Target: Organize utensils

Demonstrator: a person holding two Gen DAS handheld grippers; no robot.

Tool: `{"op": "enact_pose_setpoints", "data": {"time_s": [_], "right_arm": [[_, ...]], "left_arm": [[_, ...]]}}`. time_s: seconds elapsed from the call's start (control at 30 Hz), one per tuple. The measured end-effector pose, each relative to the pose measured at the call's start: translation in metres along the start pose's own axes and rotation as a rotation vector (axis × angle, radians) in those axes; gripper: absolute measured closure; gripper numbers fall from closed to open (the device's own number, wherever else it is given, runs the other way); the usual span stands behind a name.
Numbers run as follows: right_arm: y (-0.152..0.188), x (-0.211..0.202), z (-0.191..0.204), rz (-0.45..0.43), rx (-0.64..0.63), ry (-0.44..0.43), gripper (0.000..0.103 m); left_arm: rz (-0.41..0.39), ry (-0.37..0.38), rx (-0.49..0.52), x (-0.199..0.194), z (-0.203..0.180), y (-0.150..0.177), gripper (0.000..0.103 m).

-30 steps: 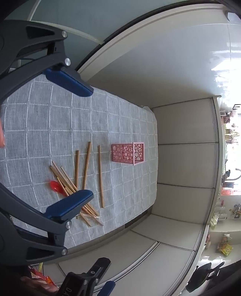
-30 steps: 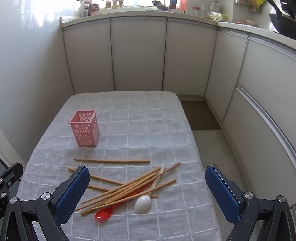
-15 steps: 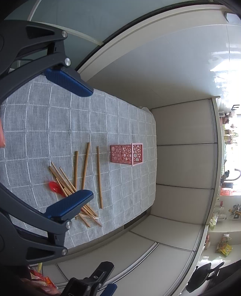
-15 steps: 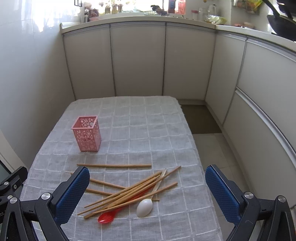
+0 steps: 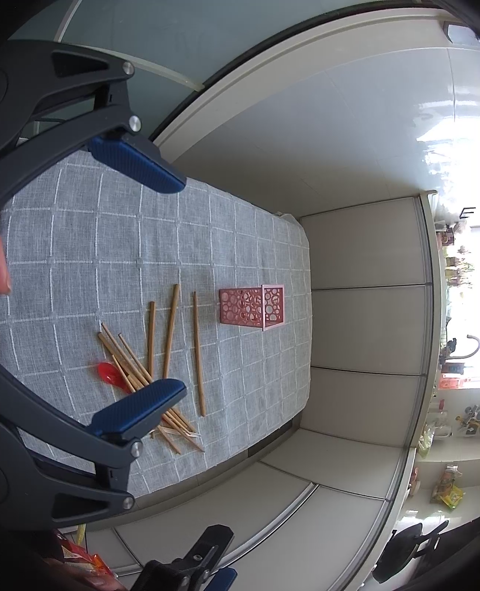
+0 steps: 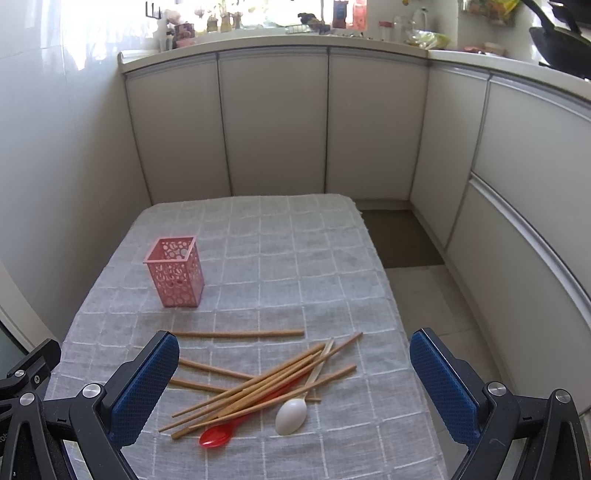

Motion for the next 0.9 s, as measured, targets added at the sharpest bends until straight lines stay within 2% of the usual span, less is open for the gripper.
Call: {"op": "enact_pose_setpoints", "data": {"time_s": [0.9], "right_arm": [[-0.0011, -0.0024, -0.0008, -0.007, 0.004, 0.001, 0.0]], "left_arm": [[-0.013, -0.008, 0.007, -0.0018, -0.0014, 0.0006, 0.003]]}}
Point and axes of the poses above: each gripper's, at about its wrist camera, not at the fingertips, and x roughly the way its jaws point, z to its left, y to its underside, the point moved 8 cm from there along x, roughly the way its jaws point, and after that the axes turned 5 degrees about -x, right-handed, at the moved point
